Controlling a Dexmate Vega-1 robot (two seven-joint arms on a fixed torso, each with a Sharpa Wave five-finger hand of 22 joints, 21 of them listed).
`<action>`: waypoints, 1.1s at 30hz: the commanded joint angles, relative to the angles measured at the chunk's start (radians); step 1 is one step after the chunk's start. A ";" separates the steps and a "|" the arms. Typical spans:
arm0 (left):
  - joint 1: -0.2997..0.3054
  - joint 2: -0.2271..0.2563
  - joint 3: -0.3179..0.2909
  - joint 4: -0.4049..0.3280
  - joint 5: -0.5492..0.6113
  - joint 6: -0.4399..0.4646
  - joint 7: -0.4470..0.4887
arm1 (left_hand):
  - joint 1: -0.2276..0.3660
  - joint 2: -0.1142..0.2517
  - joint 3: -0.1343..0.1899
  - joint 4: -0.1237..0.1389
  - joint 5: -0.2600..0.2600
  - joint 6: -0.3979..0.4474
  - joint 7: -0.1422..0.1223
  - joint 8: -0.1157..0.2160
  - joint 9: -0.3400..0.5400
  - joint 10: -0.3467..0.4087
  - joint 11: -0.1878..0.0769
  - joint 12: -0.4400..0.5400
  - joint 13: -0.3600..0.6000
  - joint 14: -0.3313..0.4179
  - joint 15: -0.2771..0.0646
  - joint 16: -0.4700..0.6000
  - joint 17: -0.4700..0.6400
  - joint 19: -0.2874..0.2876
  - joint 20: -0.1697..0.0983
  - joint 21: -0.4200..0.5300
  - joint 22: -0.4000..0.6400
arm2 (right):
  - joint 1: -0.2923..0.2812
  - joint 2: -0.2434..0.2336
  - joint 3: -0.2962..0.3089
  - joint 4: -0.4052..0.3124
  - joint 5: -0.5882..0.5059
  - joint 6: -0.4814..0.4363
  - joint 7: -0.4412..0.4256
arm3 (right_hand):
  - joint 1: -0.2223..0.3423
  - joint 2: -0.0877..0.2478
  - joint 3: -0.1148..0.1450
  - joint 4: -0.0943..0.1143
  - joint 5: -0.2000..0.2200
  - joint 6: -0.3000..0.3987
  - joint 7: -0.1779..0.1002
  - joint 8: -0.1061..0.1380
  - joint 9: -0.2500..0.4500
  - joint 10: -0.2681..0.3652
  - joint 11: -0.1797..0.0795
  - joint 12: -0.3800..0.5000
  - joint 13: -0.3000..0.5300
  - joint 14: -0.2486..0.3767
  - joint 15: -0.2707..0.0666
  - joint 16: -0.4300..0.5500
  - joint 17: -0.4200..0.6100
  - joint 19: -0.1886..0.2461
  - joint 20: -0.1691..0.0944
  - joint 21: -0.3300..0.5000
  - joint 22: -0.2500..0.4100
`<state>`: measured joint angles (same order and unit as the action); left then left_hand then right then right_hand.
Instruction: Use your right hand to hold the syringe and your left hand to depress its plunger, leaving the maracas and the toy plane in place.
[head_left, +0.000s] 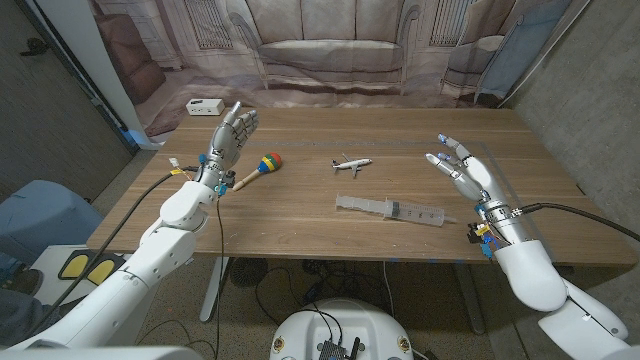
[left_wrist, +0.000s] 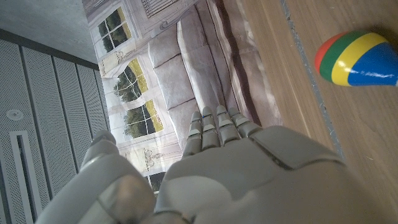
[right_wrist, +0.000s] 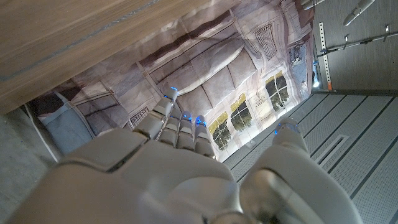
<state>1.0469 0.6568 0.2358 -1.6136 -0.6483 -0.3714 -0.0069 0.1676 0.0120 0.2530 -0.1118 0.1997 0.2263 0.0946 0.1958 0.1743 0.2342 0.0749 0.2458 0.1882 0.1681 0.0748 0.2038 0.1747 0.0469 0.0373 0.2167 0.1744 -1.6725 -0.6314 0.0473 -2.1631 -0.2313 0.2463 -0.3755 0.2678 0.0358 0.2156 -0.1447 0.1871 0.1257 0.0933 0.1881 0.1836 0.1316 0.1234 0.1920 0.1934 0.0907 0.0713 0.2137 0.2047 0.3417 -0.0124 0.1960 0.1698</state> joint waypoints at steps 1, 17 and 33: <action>-0.017 0.000 0.010 0.006 -0.006 0.007 -0.020 | 0.011 0.000 -0.001 -0.004 -0.004 -0.003 -0.002 -0.001 0.004 0.005 -0.002 -0.006 0.005 0.011 -0.001 -0.001 0.004 0.005 -0.001 -0.004 0.004 | -0.042 0.014 0.015 -0.049 -0.155 -0.076 -0.038 | 0.010 -0.005 -0.003 -0.001 -0.002 0.004 -0.008 0.005 0.005 -0.003 -0.008 -0.001 0.001 0.002 0.008 -0.004 0.003 0.009 0.003 0.004 0.003; -0.015 -0.008 0.010 0.010 0.002 -0.012 -0.011 | 0.014 0.002 0.000 -0.005 -0.005 -0.004 -0.002 -0.003 0.005 0.005 -0.002 -0.009 0.005 0.012 -0.003 -0.004 0.004 0.004 0.001 -0.007 0.004 | -0.048 -0.022 -0.002 -0.091 -0.365 -0.215 -0.044 | 0.026 -0.001 0.001 -0.004 -0.002 -0.011 -0.046 0.002 0.006 -0.038 -0.024 -0.006 0.004 -0.022 -0.007 -0.012 0.004 -0.007 0.000 -0.003 0.003; -0.055 -0.027 0.031 0.056 -0.019 -0.011 -0.054 | 0.018 0.006 0.001 -0.006 -0.006 -0.001 -0.004 -0.003 0.005 0.007 -0.001 -0.013 0.005 0.015 -0.003 -0.007 0.004 0.004 0.004 -0.010 0.004 | -0.046 -0.098 -0.019 -0.154 -0.472 -0.384 0.065 | 0.044 -0.004 0.005 -0.010 -0.001 -0.031 -0.049 -0.002 0.007 -0.026 -0.023 0.005 0.005 -0.032 -0.007 -0.015 0.003 -0.040 0.003 -0.012 0.003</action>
<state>1.0201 0.6416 0.2533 -1.5890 -0.6492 -0.3797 -0.0244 0.1754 0.0199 0.2529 -0.1117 0.1960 0.2265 0.0947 0.1959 0.1743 0.2341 0.0749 0.2388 0.1882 0.1733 0.0695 0.1998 0.1747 0.0468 0.0373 0.2096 0.1744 -1.7206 -0.6814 0.0396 -2.2810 -0.6379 -0.0361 -0.3813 0.2978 0.0292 0.2199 -0.1490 0.1848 0.1048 0.0427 0.1881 0.1888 0.0961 0.0982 0.1925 0.1932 0.0674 0.0588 0.1990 0.2043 0.3106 -0.0107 0.1873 0.1698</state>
